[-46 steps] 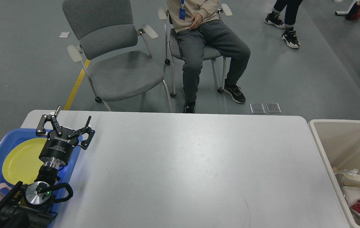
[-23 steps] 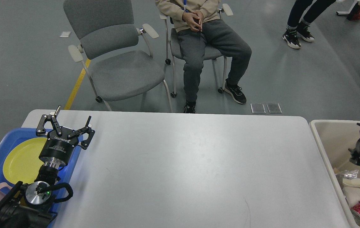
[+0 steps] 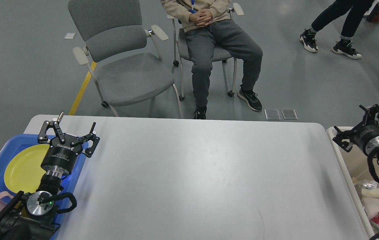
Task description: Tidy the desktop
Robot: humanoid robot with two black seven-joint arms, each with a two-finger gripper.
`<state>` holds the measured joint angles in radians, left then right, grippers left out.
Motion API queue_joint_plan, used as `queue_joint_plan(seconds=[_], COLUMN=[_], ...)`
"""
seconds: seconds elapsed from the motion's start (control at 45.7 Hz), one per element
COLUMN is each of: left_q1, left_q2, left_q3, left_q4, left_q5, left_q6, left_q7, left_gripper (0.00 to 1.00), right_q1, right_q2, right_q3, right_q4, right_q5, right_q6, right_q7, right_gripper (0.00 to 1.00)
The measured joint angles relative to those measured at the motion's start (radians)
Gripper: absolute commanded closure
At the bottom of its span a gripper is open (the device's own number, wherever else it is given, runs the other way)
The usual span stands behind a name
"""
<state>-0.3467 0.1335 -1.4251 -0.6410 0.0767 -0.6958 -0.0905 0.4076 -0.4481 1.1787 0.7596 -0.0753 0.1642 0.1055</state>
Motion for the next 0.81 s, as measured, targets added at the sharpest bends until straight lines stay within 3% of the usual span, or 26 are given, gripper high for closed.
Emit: queue_joint_plan(seconds=[0.219, 0.482, 0.81], left_q1=[0.000, 0.000, 0.000], left_q2=[0.000, 0.000, 0.000], left_q3=[0.000, 0.000, 0.000], left_q4=[0.000, 0.000, 0.000], left_q5=[0.000, 0.000, 0.000], left_q6=[0.000, 0.000, 0.000], left_q7=[0.000, 0.000, 0.000], left_gripper=[0.04, 0.04, 0.04], right_q1=[-0.100, -0.123, -0.154], right_q2=[0.138, 0.161, 0.198], right_q3=[0.118, 0.145, 0.169], right_q4=[0.031, 0.022, 0.075], right_q5=[-0.135, -0.171, -0.169], right_q6=[0.059, 0.059, 0.061], right_q7=[0.124, 0.223, 0.246], right_gripper=[0.00, 0.00, 0.00])
